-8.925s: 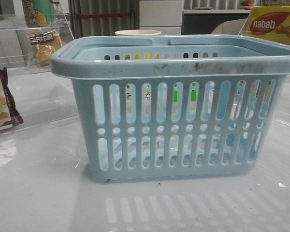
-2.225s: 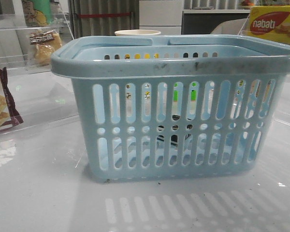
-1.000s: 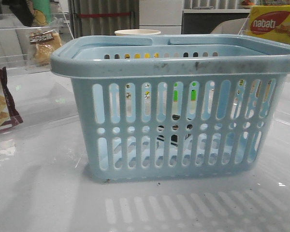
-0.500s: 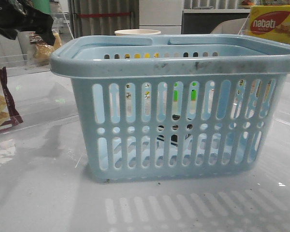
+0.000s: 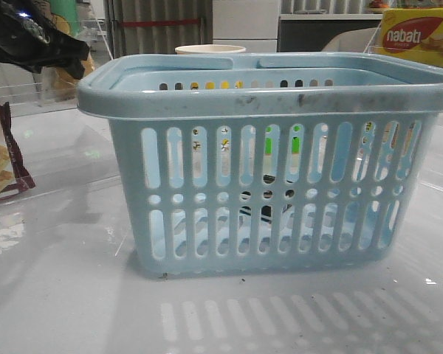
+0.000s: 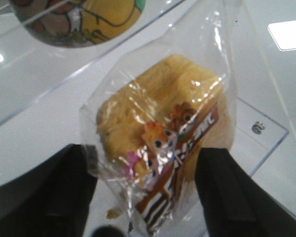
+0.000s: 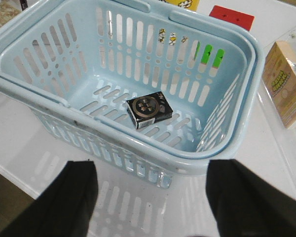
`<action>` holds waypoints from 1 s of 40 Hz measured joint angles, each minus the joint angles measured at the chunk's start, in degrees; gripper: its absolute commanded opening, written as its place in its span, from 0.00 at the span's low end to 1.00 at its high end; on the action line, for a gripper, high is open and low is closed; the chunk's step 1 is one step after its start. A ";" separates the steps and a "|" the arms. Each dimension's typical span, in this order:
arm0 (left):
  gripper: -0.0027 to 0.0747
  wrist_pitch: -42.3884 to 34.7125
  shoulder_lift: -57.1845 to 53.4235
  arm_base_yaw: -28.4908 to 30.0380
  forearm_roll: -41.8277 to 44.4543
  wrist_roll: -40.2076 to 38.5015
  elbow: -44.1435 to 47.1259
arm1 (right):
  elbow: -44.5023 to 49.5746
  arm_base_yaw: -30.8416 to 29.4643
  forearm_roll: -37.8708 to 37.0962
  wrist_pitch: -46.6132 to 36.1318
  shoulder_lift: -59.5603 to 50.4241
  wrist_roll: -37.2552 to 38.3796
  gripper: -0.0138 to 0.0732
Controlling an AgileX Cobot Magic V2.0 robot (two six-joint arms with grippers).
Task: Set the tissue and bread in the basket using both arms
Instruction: 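Reach the left gripper to the wrapped yellow cake and grasp it, then carry the wrapped cake over the basket and drop it inside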
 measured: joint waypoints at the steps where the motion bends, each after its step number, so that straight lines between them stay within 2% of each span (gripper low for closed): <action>1: 0.50 0.00 0.00 0.00 0.00 0.00 0.00 | 0.00 0.00 -0.09 0.00 0.00 0.00 0.81; 14: 0.28 -0.13 0.00 0.00 0.00 0.00 -0.08 | 0.00 0.00 -0.09 0.00 0.00 0.00 0.81; 22: 0.20 2.99 -3.26 -0.10 0.00 0.00 -0.08 | 0.00 0.00 -0.09 0.00 0.00 0.00 0.81; 28: 0.15 6.31 -9.09 -0.63 0.00 0.00 -0.08 | 0.00 0.00 -0.09 0.00 0.00 0.00 0.81; 40: 0.15 16.48 -22.79 -4.50 0.00 0.00 -0.08 | 0.00 0.00 -0.09 0.00 0.00 0.00 0.81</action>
